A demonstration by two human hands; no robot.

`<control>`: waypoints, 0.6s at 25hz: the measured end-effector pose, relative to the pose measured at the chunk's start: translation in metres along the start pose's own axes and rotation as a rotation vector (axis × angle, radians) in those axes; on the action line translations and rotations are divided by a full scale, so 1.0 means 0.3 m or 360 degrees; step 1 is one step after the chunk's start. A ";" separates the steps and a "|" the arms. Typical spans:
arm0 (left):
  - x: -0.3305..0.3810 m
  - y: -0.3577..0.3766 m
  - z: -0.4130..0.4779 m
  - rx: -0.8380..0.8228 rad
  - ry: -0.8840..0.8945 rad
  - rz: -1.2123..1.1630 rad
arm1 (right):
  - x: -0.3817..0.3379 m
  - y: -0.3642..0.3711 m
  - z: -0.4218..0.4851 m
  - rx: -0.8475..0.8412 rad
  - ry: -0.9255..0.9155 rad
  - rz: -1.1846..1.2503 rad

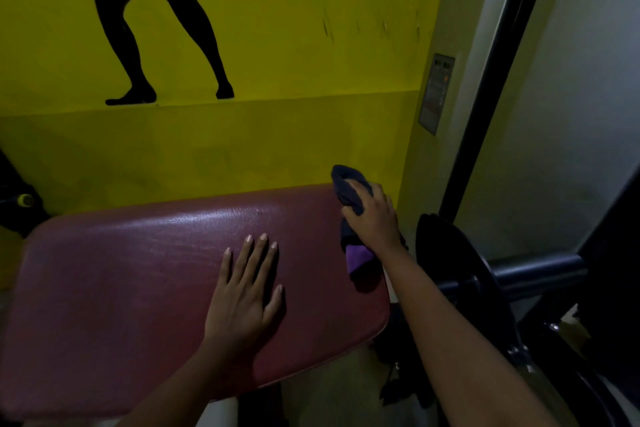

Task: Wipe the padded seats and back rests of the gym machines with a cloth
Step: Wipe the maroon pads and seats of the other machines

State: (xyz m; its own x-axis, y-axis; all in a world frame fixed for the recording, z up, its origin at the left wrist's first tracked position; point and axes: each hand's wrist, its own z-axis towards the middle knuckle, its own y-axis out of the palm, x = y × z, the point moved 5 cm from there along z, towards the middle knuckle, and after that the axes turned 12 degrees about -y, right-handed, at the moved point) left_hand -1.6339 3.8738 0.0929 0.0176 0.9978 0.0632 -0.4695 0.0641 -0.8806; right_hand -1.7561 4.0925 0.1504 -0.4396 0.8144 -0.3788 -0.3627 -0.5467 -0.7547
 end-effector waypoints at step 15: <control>0.000 0.006 -0.007 -0.0014 0.0002 0.0002 | 0.041 0.135 -0.636 0.0613 0.1100 0.1262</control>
State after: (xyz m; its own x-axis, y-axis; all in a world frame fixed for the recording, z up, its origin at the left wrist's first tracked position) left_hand -1.6329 3.8739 0.0904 0.0182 0.9979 0.0615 -0.4618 0.0630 -0.8847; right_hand -1.6194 4.1174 0.0130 -0.1516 0.0765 -0.9855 -0.4653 -0.8851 0.0029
